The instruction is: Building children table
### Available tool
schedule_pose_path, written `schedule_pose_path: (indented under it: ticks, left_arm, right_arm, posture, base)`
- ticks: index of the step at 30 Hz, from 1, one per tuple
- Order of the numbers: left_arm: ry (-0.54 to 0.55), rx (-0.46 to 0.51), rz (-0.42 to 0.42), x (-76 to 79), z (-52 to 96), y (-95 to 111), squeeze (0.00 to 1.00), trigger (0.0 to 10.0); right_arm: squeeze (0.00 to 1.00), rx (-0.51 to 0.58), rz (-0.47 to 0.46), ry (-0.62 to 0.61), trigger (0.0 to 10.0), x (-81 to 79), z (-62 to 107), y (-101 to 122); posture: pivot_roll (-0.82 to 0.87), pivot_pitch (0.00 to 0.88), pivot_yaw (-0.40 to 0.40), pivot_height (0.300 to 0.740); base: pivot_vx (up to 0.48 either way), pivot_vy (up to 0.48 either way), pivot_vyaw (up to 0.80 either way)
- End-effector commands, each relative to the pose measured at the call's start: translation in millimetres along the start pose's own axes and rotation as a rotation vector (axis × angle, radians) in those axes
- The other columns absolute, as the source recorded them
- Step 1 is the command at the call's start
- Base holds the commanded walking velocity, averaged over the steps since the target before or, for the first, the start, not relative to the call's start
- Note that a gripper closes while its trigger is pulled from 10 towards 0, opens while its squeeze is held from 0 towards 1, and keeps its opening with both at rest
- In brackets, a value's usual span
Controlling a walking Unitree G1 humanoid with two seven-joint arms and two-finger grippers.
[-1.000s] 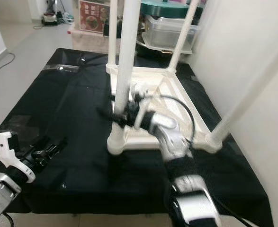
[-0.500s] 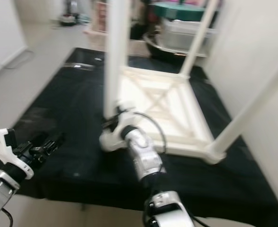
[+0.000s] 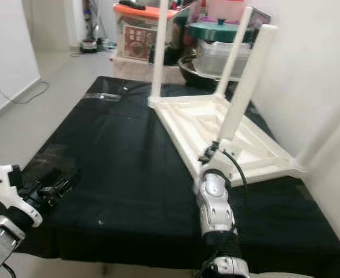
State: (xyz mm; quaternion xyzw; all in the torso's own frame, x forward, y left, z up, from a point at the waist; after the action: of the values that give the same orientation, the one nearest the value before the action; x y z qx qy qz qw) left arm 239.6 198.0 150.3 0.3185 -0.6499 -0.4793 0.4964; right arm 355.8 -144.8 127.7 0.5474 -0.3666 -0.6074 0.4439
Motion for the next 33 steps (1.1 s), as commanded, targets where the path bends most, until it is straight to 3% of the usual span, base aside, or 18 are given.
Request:
schedule_pose_path:
  ticks: [1,2,3,4,10,14,15,17,23,24,25,26,27,28,29,30,31,33]
  left_arm:
    - [-0.025,0.002,0.008,4.5,-2.2,0,0.0,10.0]
    - [-0.025,0.002,0.008,4.5,-2.2,0,0.0,10.0]
    - [-0.025,0.002,0.007,4.3,-2.4,0,0.0,10.0]
    - [-0.025,0.002,0.007,4.1,-2.6,0,0.0,10.0]
    - [-0.026,0.0,0.004,3.4,-3.1,0,0.0,10.0]
    - [-0.027,0.001,0.005,2.8,-3.3,0,0.0,10.0]
    - [-0.03,-0.001,0.006,2.8,-3.8,0,0.0,10.0]
    - [-0.031,-0.002,0.005,3.0,-4.0,-1,0.0,10.0]
    - [-0.031,-0.002,0.005,3.4,-4.0,-1,0.0,10.0]
    - [-0.031,0.0,0.007,3.8,-3.1,-1,0.0,10.0]
    - [-0.031,0.0,0.007,3.8,-3.1,-1,0.0,10.0]
    - [-0.032,0.004,0.011,4.1,-1.7,-1,0.0,10.0]
    - [-0.036,0.007,0.017,4.3,-0.6,0,0.0,10.0]
    - [-0.036,0.007,0.017,4.3,-0.6,0,0.0,10.0]
    - [-0.04,0.01,0.022,4.3,-0.1,0,0.0,10.0]
    - [-0.04,0.01,0.022,4.3,-0.1,0,0.0,10.0]
    - [-0.043,0.012,0.026,4.5,-0.6,1,0.0,10.0]
    - [-0.043,0.012,0.026,4.5,-0.6,1,0.0,10.0]
  right_arm:
    - [1.0,-0.018,-0.106,0.36,10.0,-52.6,-2.4,12]
    - [1.0,-0.018,-0.106,0.36,10.0,-52.6,-2.4,12]
    - [0.84,-0.001,-0.083,0.445,10.0,-61.9,-3.3,24]
    - [0.0,0.007,-0.05,0.492,10.0,-65.7,-4.4,31]
    - [0.0,0.002,0.125,0.797,10.0,-73.5,-10.9,61]
    - [0.0,-0.05,0.201,0.982,10.0,-80.4,-3.3,57]
    - [0.0,-0.109,0.252,1.186,10.0,-94.2,11.9,44]
    - [0.0,-0.133,0.264,1.281,10.0,-101.6,21.6,37]
    - [0.0,-0.161,0.264,1.386,10.0,-109.0,36.4,28]
    - [0.0,-0.186,0.257,1.467,3.2,-113.6,52.6,15]
    - [0.0,-0.186,0.257,1.467,3.2,-113.6,52.6,15]
    - [0.0,-0.159,0.226,1.348,0.0,-115.2,51.2,3]
    - [0.0,-0.139,0.226,0.941,0.0,-102.7,23.7,-8]
    - [0.0,-0.139,0.226,0.941,0.0,-102.7,23.7,-8]
    - [0.0,-0.135,0.225,0.51,0.0,-76.3,-1.7,-15]
    - [0.0,-0.135,0.225,0.51,0.0,-76.3,-1.7,-15]
    - [0.0,-0.154,0.221,0.066,0.0,-31.4,-13.0,-22]
    - [0.0,-0.154,0.221,0.066,0.0,-31.4,-13.0,-22]
  posture:
    - [0.13,0.0,-0.135,0.74]
    - [0.13,0.0,-0.135,0.74]
    - [0.14,0.0,-0.137,0.74]
    - [0.14,0.0,-0.137,0.74]
    - [0.16,0.0,-0.145,0.74]
    - [0.16,0.0,-0.146,0.74]
    - [0.17,0.0,-0.15,0.74]
    - [0.17,0.0,-0.15,0.74]
    - [0.18,0.0,-0.156,0.74]
    - [0.18,0.0,-0.157,0.74]
    - [0.18,0.0,-0.157,0.74]
    - [0.18,0.0,-0.153,0.74]
    - [0.16,0.0,-0.143,0.74]
    - [0.16,0.0,-0.143,0.74]
    - [0.15,0.0,-0.141,0.74]
    - [0.15,0.0,-0.141,0.74]
    - [0.14,0.0,-0.137,0.74]
    - [0.14,0.0,-0.137,0.74]
  base:
    - [0.0,0.0,0.0]
    - [0.0,0.0,0.0]
    - [0.0,0.0,0.0]
    - [0.0,0.0,0.0]
    - [0.0,0.0,0.0]
    - [0.0,0.0,0.0]
    - [0.0,0.0,0.0]
    - [0.0,0.0,0.0]
    - [0.0,0.0,0.0]
    - [0.0,0.0,0.0]
    - [0.0,0.0,0.0]
    - [0.0,0.0,0.0]
    - [0.0,0.0,0.0]
    - [0.0,0.0,0.0]
    - [0.0,0.0,0.0]
    - [0.0,0.0,0.0]
    - [0.0,0.0,0.0]
    - [0.0,0.0,0.0]
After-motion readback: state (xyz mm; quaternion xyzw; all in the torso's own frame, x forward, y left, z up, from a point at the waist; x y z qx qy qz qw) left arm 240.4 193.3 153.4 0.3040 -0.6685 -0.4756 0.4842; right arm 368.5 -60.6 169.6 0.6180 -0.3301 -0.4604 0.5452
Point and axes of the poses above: a point about 5 cm out from each wrist's last joint towards the gripper, its own z axis pointing back from the gripper into the wrist, its own y axis along the axis of the wrist's last joint, x = y × z, the point moved 1 cm from there along -z, pointing out of the wrist towards the gripper, and after that the axes turned 7 degrees about -z, right-handed, at the moved point
